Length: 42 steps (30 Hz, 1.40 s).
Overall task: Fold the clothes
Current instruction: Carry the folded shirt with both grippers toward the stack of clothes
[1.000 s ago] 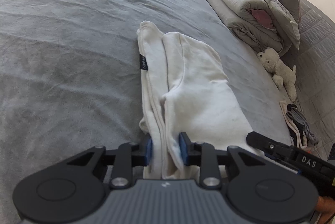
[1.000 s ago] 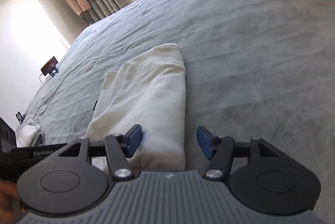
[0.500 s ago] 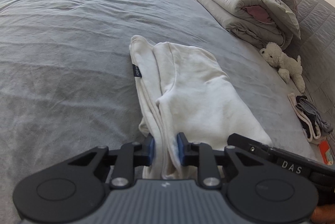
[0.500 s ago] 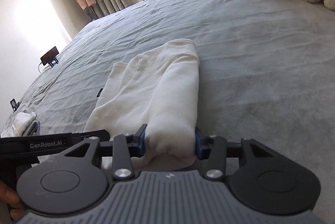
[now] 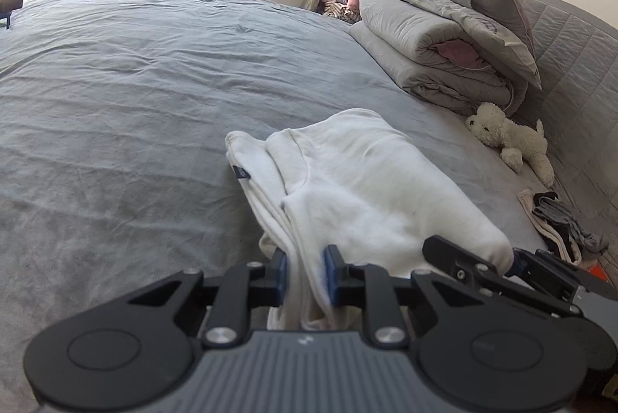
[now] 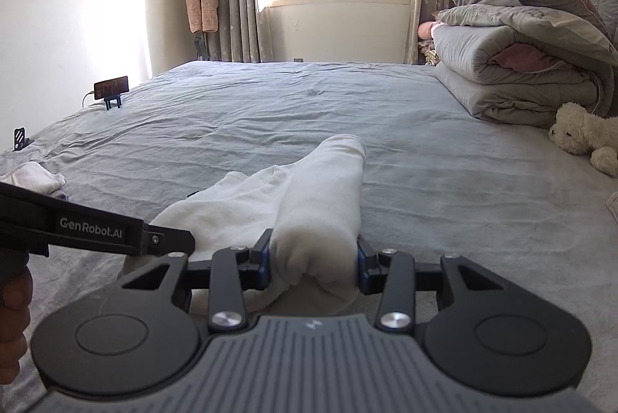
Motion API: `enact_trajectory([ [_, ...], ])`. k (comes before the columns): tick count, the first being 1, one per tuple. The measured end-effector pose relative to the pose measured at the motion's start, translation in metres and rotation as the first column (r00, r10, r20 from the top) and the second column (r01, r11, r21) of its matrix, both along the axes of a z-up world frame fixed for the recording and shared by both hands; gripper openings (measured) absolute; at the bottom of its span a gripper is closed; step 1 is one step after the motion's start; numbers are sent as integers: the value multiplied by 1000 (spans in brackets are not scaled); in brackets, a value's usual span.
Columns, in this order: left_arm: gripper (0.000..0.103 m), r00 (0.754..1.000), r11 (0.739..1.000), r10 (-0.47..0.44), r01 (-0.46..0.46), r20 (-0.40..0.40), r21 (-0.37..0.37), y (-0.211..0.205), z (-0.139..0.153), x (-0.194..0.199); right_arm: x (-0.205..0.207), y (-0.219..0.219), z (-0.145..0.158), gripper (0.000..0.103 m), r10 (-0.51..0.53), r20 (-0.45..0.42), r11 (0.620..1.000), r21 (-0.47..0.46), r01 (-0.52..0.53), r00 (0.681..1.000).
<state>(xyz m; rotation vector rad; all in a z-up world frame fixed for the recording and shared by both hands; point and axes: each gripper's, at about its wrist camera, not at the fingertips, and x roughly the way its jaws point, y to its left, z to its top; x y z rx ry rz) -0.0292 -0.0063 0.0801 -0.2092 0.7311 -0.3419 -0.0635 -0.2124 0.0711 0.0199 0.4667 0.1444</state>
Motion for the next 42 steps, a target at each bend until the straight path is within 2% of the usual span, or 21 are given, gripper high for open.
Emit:
enact_trajectory([
  [8,20,999,1000,15,-14,51,-17,-12,23,-22,-13,-17,18,43,-2,62,1000,13,1,998],
  [12,20,997,1000,-11,11,75,3,-39,30,-28,-19,-37,23,43,-36,71,999,31,34,997],
  [18,19,994,997,-69,71,83,-24,-87,41,-27,-33,-82,35,43,-113,96,993,42,109,989],
  [24,19,982,986,-158,163,105,-37,-164,47,-18,-40,-144,48,43,-208,116,978,38,205,971],
  [31,19,967,966,-231,241,106,-97,-270,59,4,-36,-239,64,43,-313,155,950,46,310,937],
  [34,17,960,950,-262,275,104,-148,-322,67,12,-40,-284,74,43,-356,193,934,66,350,914],
  [38,17,940,925,-317,335,124,-177,-389,74,10,-55,-343,82,43,-419,256,908,123,401,871],
  [40,17,932,916,-343,359,116,-181,-420,65,9,-63,-370,76,43,-465,271,885,151,440,843],
  [42,17,927,911,-364,375,94,-173,-452,50,9,-65,-399,56,43,-517,245,856,177,486,820],
])
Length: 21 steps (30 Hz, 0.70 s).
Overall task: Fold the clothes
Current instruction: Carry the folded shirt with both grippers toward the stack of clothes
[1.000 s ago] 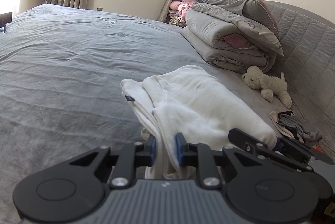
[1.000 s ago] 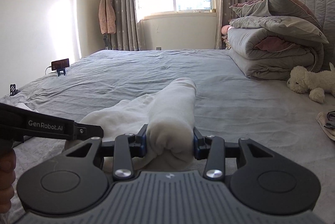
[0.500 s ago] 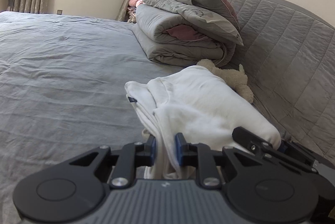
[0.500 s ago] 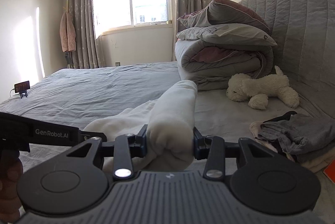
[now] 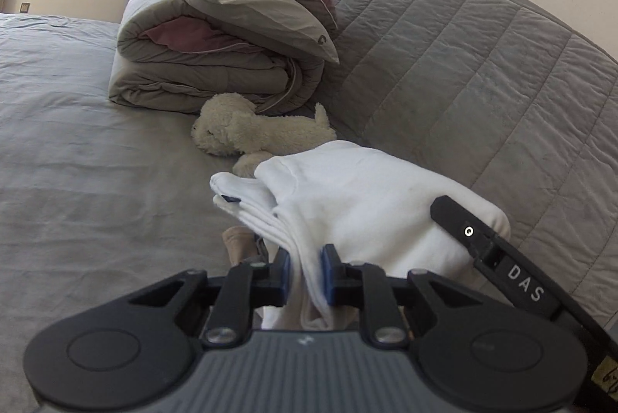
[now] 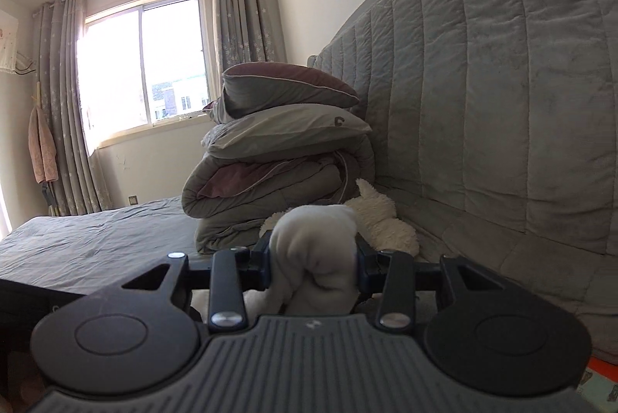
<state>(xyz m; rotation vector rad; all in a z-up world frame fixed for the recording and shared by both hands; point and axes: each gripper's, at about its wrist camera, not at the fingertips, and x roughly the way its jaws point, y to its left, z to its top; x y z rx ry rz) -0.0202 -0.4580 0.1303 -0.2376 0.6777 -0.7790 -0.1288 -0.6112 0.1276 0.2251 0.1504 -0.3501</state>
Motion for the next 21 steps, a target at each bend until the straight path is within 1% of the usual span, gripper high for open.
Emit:
enact_trajectory([
  [1,17,1000,1000,-6,6,-15,19,-17,-12,1,-1,-14,-12,43,-28,-15,999,31,28,1000],
  [3,19,998,998,0,4,-64,59,-40,-39,4,-1,-36,-41,43,-80,-90,988,127,91,993],
  [4,19,996,999,14,-9,-84,52,-44,-50,2,-2,-44,-53,44,-95,-119,981,158,113,988],
  [6,21,996,1000,24,-25,-82,-2,-41,-59,-5,-8,-51,-65,44,-97,-128,977,179,119,987],
  [8,22,997,999,30,-32,-74,-19,-37,-61,-9,-13,-55,-61,45,-87,-115,972,206,109,990],
  [10,23,995,999,38,-41,-88,-25,-34,-62,-9,-12,-52,-59,46,-93,-123,974,193,115,988],
  [13,25,997,1000,28,-28,-75,-3,-37,-60,-9,-6,-46,-56,56,-133,-172,980,128,156,976],
  [14,25,997,1000,25,-24,-67,8,-38,-59,-9,-5,-47,-54,62,-146,-190,978,123,171,971],
  [16,26,997,1000,25,-23,-68,18,-38,-57,-9,-3,-52,-52,70,-170,-224,969,138,203,960],
  [17,29,997,999,29,-27,-70,22,-37,-56,-9,-3,-52,-50,71,-179,-237,965,147,217,955],
  [19,30,997,999,37,-35,-70,35,-35,-54,-10,-8,-46,-47,72,-186,-252,958,169,232,950],
  [21,33,997,998,48,-45,-68,48,-32,-52,-14,-13,-32,-43,73,-184,-267,962,150,230,946],
])
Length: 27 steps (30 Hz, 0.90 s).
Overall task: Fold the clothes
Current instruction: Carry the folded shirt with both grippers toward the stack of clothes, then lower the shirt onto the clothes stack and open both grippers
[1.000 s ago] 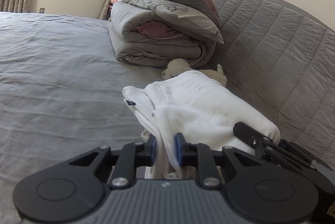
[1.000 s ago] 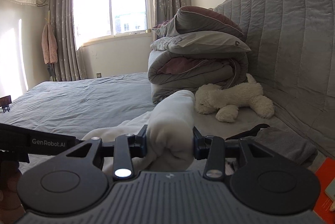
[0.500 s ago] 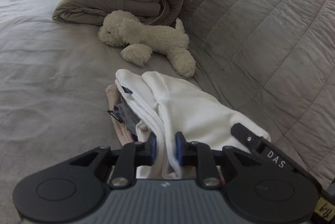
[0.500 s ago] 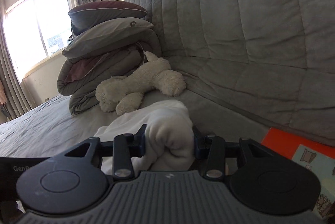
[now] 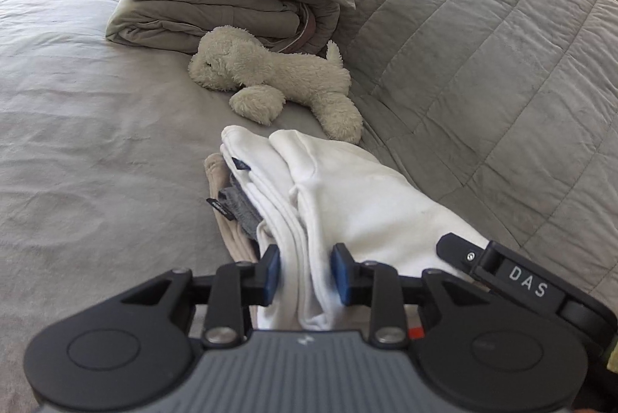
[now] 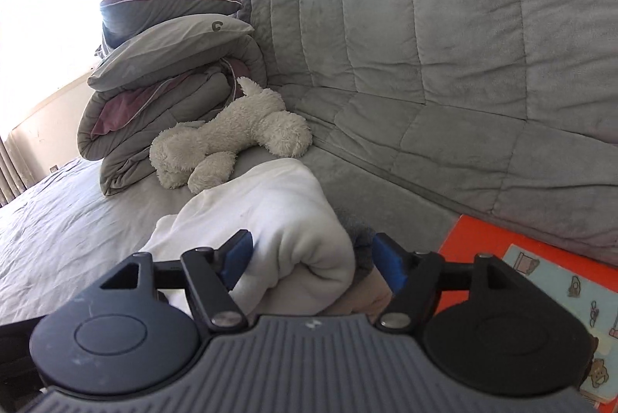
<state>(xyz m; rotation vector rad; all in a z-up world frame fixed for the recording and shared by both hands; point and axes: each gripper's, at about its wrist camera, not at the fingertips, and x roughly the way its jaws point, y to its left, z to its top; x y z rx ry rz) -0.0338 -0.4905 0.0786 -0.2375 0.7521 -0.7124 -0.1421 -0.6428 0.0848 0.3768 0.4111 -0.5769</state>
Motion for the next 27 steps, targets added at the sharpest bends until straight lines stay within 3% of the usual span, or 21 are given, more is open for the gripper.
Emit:
enact_trajectory([
  [4,36,1000,1000,20,-20,-5,11,10,7,-8,-8,20,6,74,7,-35,999,-45,-9,999],
  [10,43,999,997,49,-50,20,59,29,14,-21,-17,31,15,75,15,-34,1000,-23,-16,999],
  [12,43,997,994,68,-71,29,83,37,15,-25,-17,36,18,80,24,-46,999,-32,-26,999],
  [14,45,996,990,86,-90,37,107,45,14,-27,-15,41,16,94,40,-78,998,-49,-44,996],
  [16,46,994,987,97,-101,41,126,53,12,-30,-12,46,13,100,56,-115,996,-64,-63,992],
  [27,70,984,970,140,-159,111,183,84,12,-44,-7,68,5,103,57,-206,994,-82,-75,977],
])
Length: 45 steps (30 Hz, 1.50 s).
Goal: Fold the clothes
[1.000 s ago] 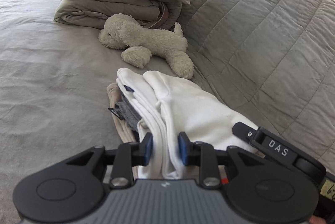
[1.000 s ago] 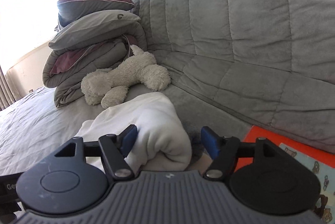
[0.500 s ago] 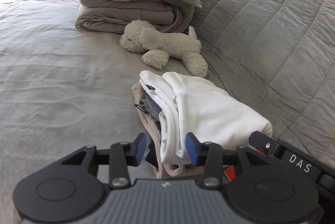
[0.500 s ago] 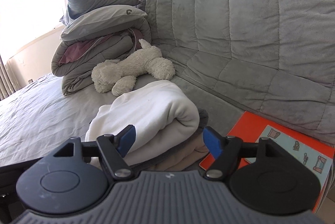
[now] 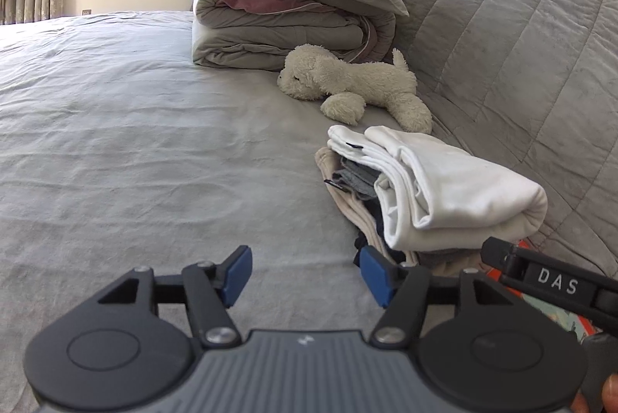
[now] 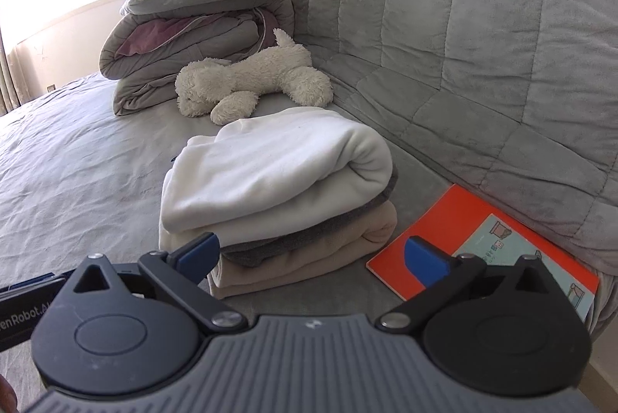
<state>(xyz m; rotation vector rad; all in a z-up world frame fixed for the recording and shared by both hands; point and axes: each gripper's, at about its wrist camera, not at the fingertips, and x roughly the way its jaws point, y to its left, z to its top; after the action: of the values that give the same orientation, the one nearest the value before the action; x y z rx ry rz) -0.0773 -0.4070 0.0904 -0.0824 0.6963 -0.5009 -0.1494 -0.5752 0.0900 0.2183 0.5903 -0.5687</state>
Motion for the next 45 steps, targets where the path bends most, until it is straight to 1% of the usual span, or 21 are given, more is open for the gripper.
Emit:
enact_trajectory([
  [1,72,1000,1000,9,-9,9,5,2,1,-1,0,2,0,103,1,-4,1000,-1,-1,1000],
  [2,78,1000,1000,15,-15,20,9,4,2,-1,1,4,1,103,4,-9,1000,-9,-4,1000],
  [3,88,999,1000,19,-19,31,8,6,3,-1,2,6,1,103,5,-15,1000,-22,-6,1000],
  [4,92,999,1000,22,-22,41,-4,9,3,-1,3,8,0,103,5,-22,999,-37,-5,1000],
  [5,100,998,1000,25,-24,51,-18,12,4,-1,4,10,0,103,3,-27,999,-49,-4,1000],
  [6,102,998,999,30,-29,55,-26,14,4,0,5,10,0,103,0,-29,999,-53,-2,1000],
  [8,102,998,999,43,-41,56,-29,16,5,1,6,9,0,103,-7,-26,999,-44,6,1000],
  [12,103,998,998,61,-60,33,-12,18,4,6,7,8,0,103,-17,-28,1000,-12,16,999],
  [18,103,995,996,93,-93,19,8,22,0,12,11,12,-1,103,-21,-55,1000,-19,20,998],
  [26,103,998,998,56,-56,13,34,21,-4,11,14,12,-2,103,-38,-70,999,-27,36,997],
  [34,102,1000,999,30,-30,-9,36,21,-6,10,15,14,-2,103,-37,-78,999,-36,34,996],
  [45,102,1000,999,14,-13,-11,42,18,-7,11,16,17,-3,103,-34,-84,999,-39,30,996],
])
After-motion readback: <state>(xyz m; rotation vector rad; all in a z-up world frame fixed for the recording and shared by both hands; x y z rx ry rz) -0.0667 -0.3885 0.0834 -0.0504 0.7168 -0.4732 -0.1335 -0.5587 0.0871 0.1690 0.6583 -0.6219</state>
